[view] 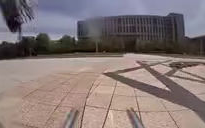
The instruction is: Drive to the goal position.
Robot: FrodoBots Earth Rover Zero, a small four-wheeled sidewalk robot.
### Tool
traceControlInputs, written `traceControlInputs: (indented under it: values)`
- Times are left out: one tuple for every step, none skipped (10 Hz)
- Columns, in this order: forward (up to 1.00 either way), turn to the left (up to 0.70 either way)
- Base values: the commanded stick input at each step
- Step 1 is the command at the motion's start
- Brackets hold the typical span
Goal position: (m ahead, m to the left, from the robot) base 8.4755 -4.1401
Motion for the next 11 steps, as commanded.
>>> traceControlInputs:
  values:
    - [0.5, -0.36]
    - [0.5, -0.5]
    - [0.5, -0.5]
    - [0.5, -0.5]
    - [0.5, -0.5]
    - [0.5, -0.5]
    - [0.5, -0.33]
    - [0.5, 0.0]
    - [0.5, 0.0]
    - [0.5, 0.0]
    - [0.5, 0.0]
